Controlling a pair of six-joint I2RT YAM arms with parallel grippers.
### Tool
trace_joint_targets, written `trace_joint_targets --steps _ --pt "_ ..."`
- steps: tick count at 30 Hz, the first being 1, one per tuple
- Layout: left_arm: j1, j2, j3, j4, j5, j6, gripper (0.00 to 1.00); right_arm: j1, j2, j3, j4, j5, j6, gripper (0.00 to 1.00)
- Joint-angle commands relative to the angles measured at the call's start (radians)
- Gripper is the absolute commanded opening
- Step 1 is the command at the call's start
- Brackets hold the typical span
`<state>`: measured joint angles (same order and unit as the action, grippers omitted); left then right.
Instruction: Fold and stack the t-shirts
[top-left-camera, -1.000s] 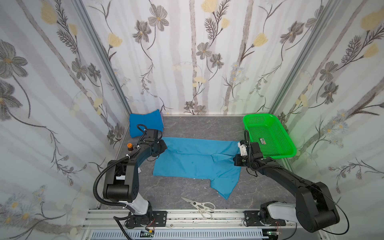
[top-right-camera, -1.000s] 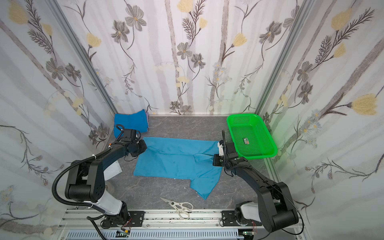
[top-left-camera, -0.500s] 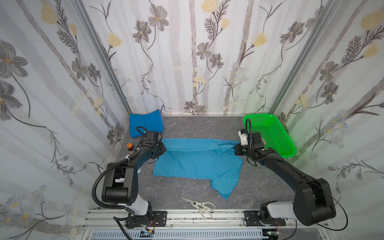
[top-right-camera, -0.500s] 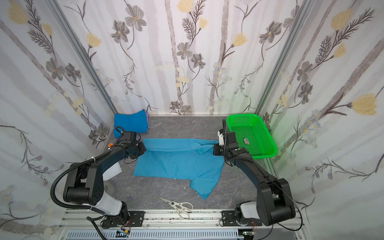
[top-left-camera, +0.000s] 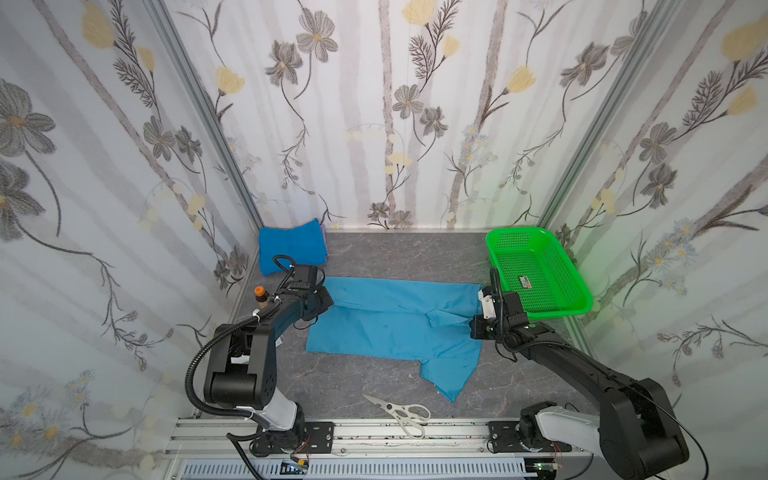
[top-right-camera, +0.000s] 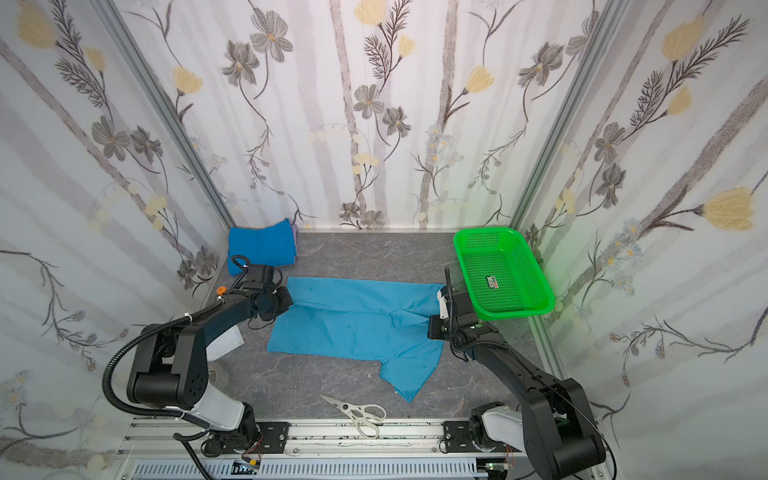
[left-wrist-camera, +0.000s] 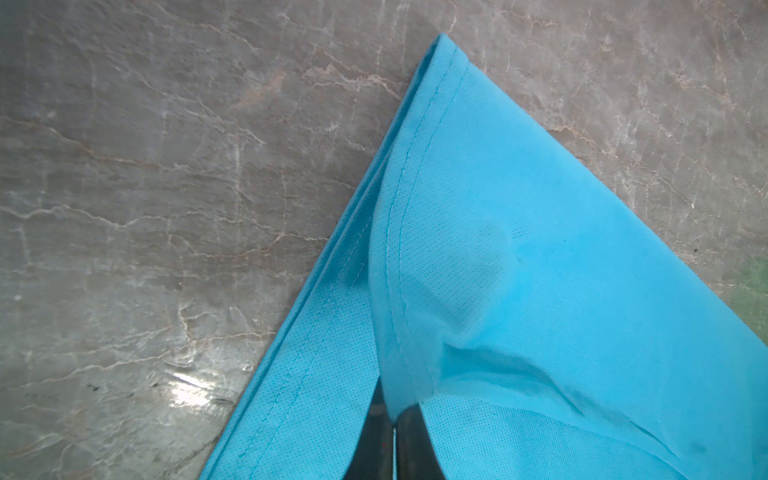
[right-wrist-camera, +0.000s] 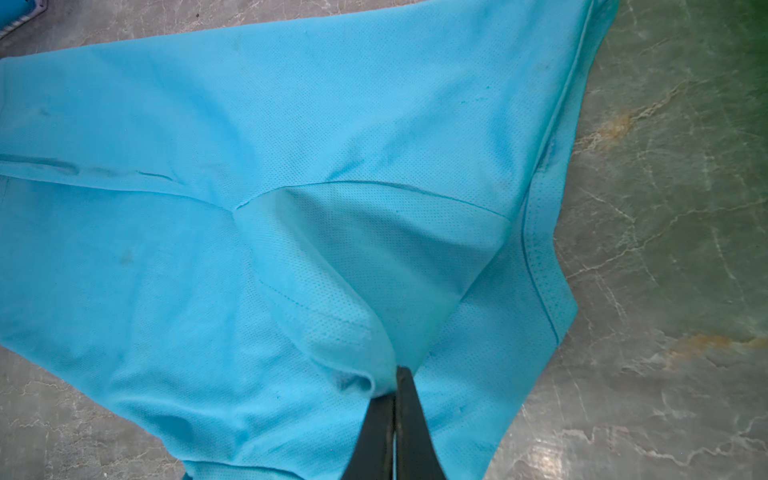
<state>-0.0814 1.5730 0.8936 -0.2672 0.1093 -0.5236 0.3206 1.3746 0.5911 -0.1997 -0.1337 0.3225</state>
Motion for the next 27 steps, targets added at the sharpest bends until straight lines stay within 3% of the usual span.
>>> trace_joint_targets --steps 1,2,4,8,12,14,15,27 --pt "0.001 -0.008 -0.001 -0.021 -0.029 -0.008 0.00 0.000 0.008 0.014 0.048 0.000 0.015 0.00" --pt "0.002 -0.007 0.006 -0.033 -0.033 -0.007 0.00 0.001 0.007 0.016 0.042 0.004 0.017 0.00" --pt "0.003 -0.017 0.017 -0.049 -0.036 -0.013 0.44 0.001 -0.013 0.021 0.024 0.011 0.018 0.04" --pt "0.005 -0.119 0.043 -0.108 -0.092 -0.020 0.97 0.002 -0.101 0.024 -0.026 0.040 0.023 0.44" --pt "0.018 -0.157 0.101 -0.189 -0.085 0.004 1.00 0.000 -0.180 0.037 -0.071 0.045 0.037 0.76" --pt "0.018 -0.157 0.100 -0.207 -0.056 0.003 1.00 0.000 -0.187 0.049 -0.099 0.041 0.042 0.85" --pt "0.017 -0.165 0.084 -0.207 -0.035 -0.001 1.00 0.000 -0.187 0.055 -0.115 0.030 0.047 0.97" --pt "0.021 -0.380 -0.214 -0.222 0.085 -0.073 1.00 0.210 -0.320 -0.097 -0.114 0.049 0.281 1.00"
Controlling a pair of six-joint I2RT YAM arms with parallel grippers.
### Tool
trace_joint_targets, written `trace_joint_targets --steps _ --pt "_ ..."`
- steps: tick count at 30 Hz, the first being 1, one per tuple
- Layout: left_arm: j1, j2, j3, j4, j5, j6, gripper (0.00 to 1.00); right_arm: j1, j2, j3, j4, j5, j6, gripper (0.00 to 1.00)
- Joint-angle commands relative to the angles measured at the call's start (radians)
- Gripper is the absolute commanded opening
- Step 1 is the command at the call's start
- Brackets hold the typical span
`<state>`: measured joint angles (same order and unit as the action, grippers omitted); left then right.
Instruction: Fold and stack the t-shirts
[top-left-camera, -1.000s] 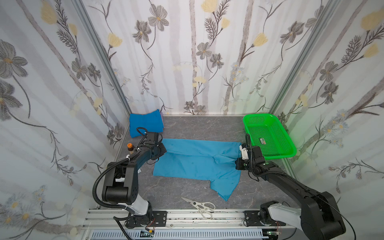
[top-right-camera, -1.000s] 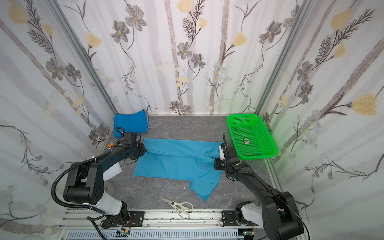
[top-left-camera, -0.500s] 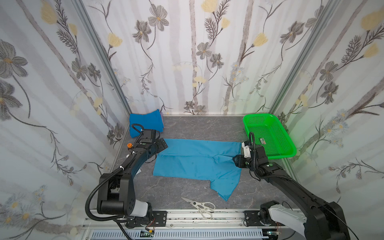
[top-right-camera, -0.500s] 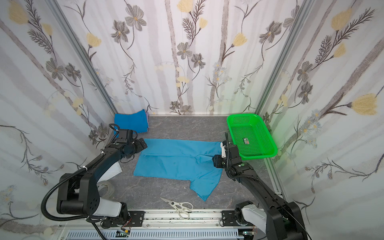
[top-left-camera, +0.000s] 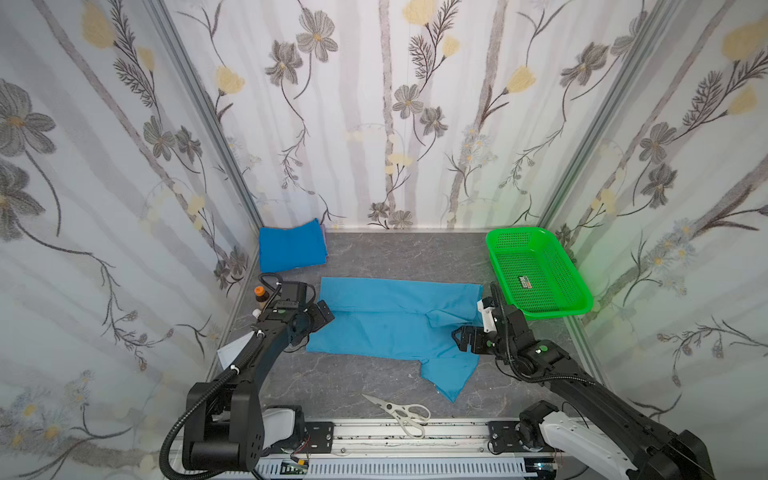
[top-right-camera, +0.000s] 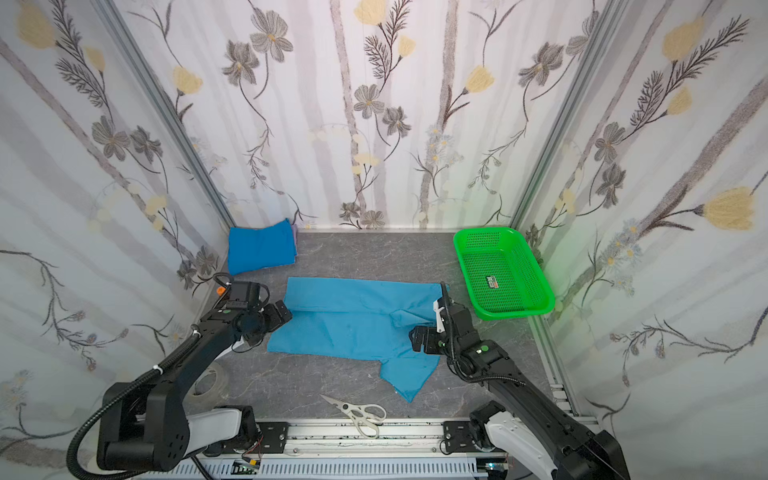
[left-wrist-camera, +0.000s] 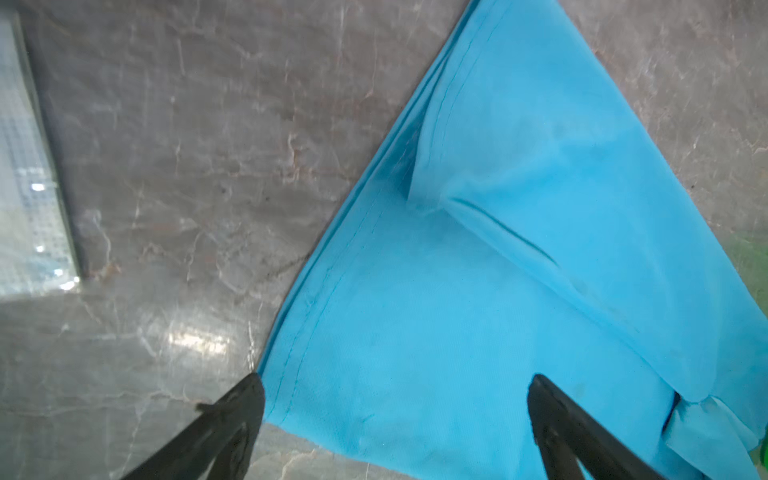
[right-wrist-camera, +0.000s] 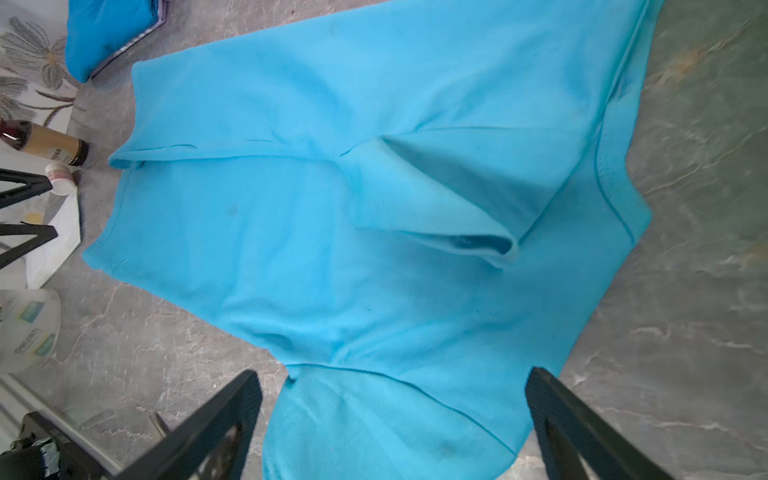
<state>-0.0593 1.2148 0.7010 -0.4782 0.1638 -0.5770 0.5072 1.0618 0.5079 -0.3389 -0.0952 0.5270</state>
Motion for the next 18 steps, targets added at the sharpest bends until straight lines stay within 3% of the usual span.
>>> trace_joint_targets --steps 1,6,11,18 --pt "-0.002 -0.032 -0.038 -0.013 0.035 -0.016 1.00 0.047 -0.007 -0.017 0.024 0.006 0.084 1.00" --pt "-0.003 -0.047 -0.088 0.026 0.051 -0.022 1.00 0.183 0.004 -0.012 0.022 0.096 0.131 1.00" --pt "-0.010 -0.014 -0.045 0.067 0.112 -0.017 0.96 0.157 0.106 0.085 0.069 0.079 0.058 1.00" --pt "-0.006 -0.046 -0.028 0.035 0.080 0.008 0.98 0.126 0.359 0.199 0.137 0.017 0.030 1.00"
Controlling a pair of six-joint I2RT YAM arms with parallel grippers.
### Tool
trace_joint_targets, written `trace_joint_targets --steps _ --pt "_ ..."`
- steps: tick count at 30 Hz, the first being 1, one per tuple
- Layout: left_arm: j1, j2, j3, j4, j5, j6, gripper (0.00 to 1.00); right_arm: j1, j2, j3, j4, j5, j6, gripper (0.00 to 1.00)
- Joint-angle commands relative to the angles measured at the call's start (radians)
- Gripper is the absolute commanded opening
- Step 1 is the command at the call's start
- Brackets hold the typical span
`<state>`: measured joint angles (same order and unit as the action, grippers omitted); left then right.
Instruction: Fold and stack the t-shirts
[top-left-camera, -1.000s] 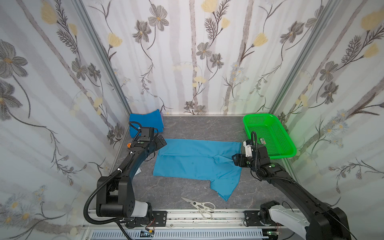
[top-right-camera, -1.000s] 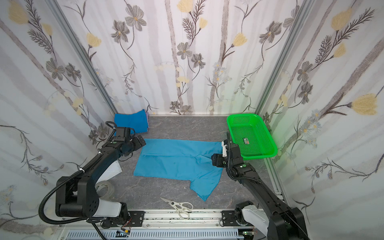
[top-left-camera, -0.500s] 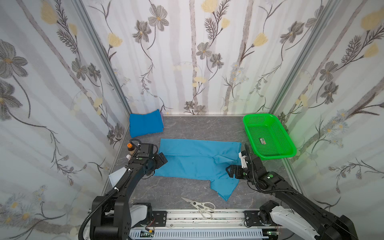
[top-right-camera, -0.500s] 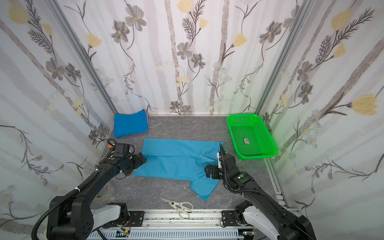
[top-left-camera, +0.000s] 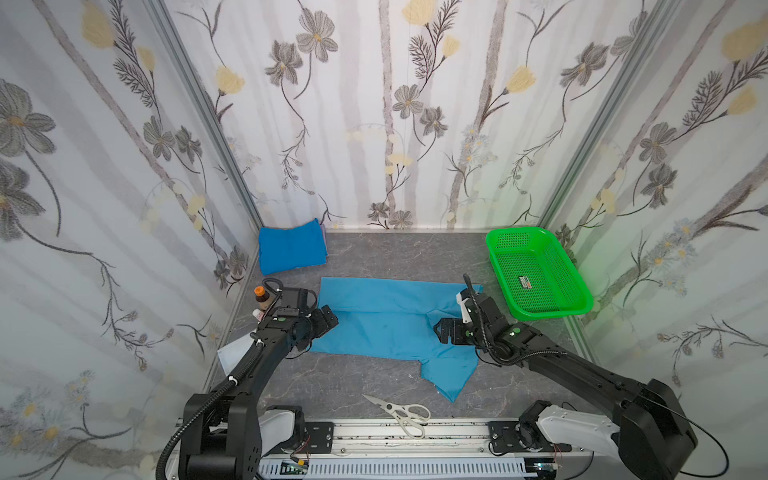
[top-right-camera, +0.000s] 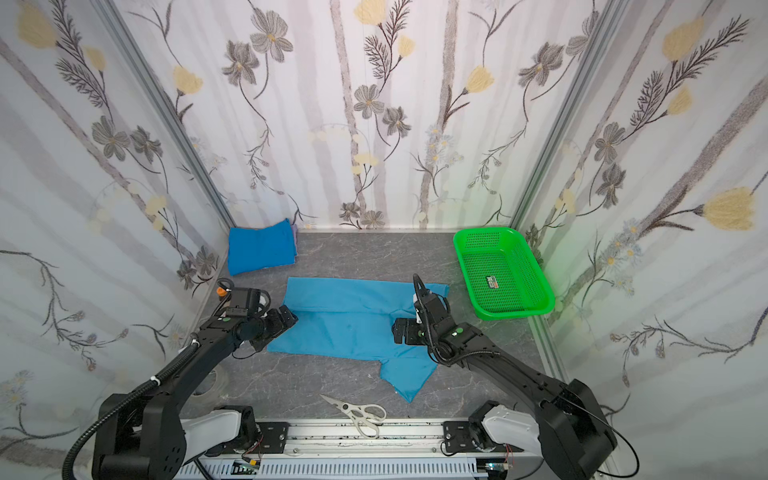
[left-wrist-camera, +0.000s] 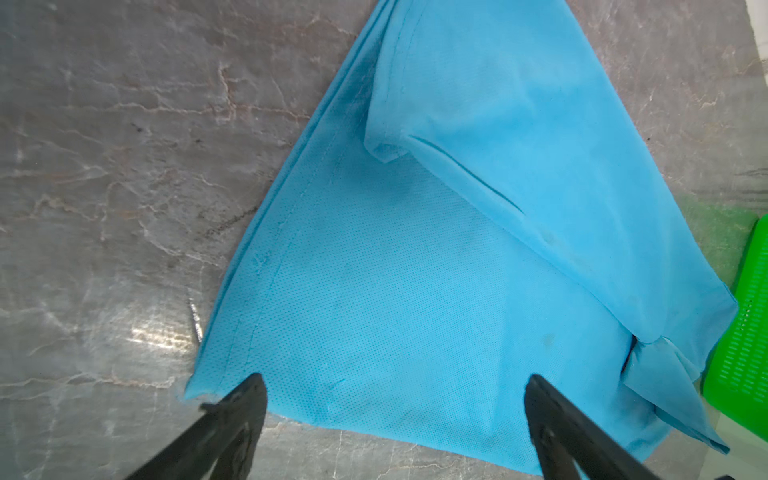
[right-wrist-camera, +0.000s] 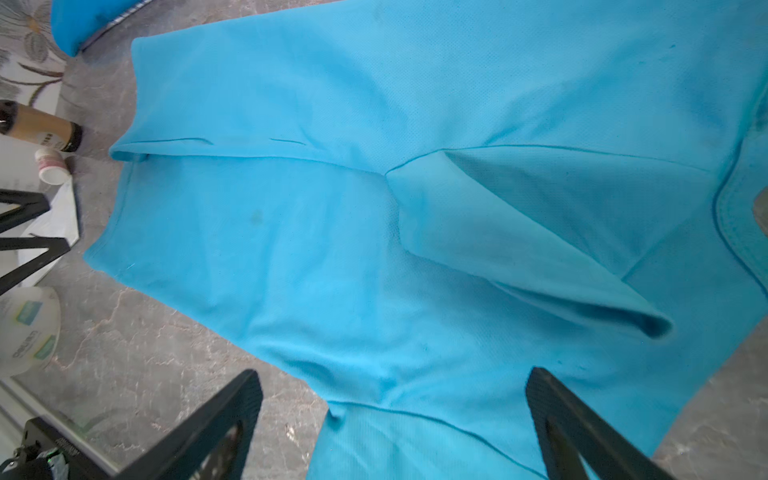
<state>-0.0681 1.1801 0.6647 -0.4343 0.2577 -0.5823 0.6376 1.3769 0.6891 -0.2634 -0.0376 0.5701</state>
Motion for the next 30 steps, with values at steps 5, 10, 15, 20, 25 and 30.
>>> trace_joint_targets --steps 5,10,15,20,25,30 --pt "0.007 -0.034 0.003 -0.015 -0.025 0.018 0.99 -0.006 0.106 0.007 0.107 -0.059 0.015 1.00" --pt "0.007 -0.026 0.003 -0.004 -0.017 0.015 0.99 -0.021 0.157 -0.015 0.196 -0.085 0.018 1.00" --pt "0.009 -0.031 0.006 -0.007 -0.018 0.018 0.99 -0.043 0.271 -0.001 0.310 -0.131 0.000 1.00" --pt "0.011 -0.045 0.010 -0.020 -0.021 0.021 0.99 -0.045 0.363 0.044 0.405 -0.149 -0.020 1.00" --pt "0.011 -0.048 0.007 -0.018 -0.025 0.021 1.00 0.009 0.358 0.130 0.461 -0.211 -0.042 0.99" --pt "0.011 -0.034 0.009 -0.002 -0.020 0.019 1.00 0.095 0.239 0.183 0.581 -0.292 -0.074 0.99"
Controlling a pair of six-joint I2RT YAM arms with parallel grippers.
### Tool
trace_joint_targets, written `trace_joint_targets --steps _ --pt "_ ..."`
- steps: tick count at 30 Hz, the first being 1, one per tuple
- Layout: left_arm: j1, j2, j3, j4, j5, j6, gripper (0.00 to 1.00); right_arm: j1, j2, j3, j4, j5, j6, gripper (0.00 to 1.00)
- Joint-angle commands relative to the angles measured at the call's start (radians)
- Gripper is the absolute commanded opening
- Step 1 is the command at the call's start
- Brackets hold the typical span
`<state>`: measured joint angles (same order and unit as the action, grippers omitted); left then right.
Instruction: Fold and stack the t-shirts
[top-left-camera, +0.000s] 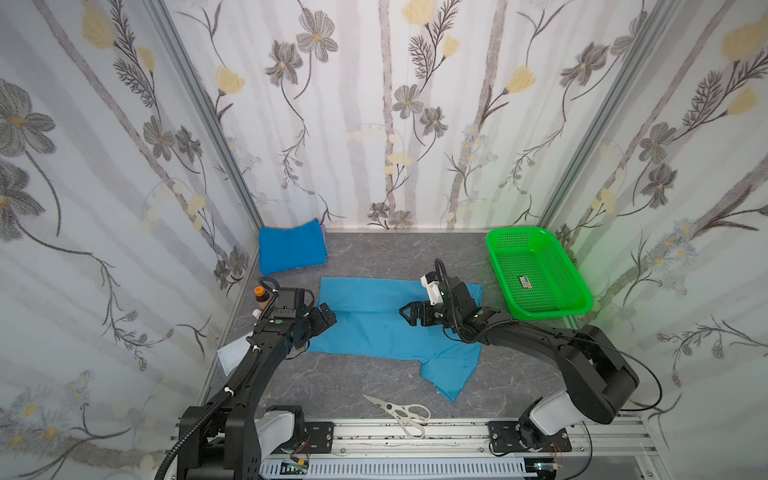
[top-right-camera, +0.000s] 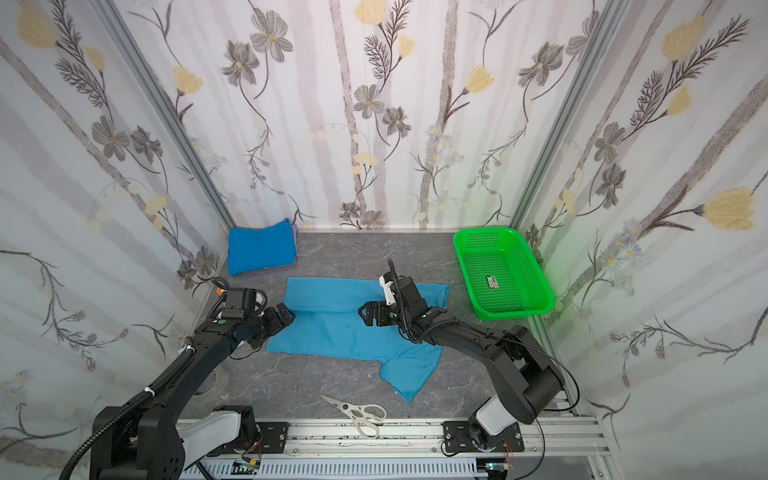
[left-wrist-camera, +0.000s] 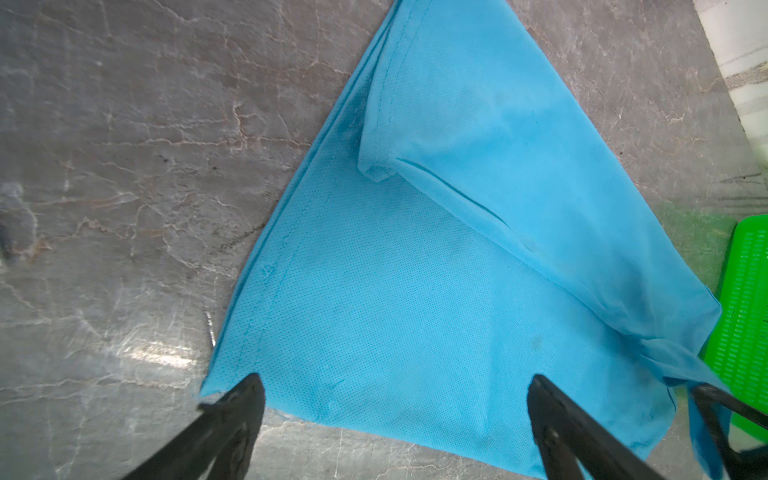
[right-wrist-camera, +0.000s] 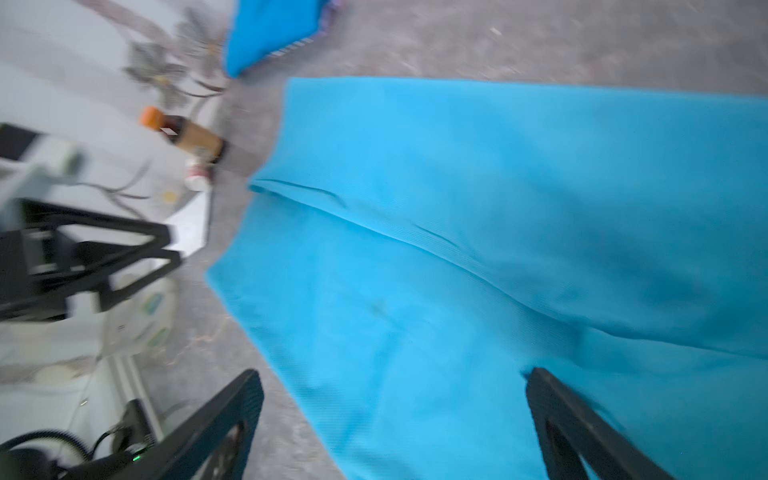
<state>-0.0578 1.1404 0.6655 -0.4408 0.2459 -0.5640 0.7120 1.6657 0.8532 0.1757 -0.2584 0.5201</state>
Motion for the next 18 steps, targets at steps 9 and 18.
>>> trace_joint_targets --steps 9,18 --pt "0.003 0.019 0.006 0.017 -0.004 0.001 1.00 0.096 -0.314 -0.027 -0.039 -0.022 -0.010 1.00" --pt "0.002 0.031 0.005 0.031 0.017 -0.004 1.00 -0.012 -0.367 -0.213 -0.226 0.232 0.093 0.94"
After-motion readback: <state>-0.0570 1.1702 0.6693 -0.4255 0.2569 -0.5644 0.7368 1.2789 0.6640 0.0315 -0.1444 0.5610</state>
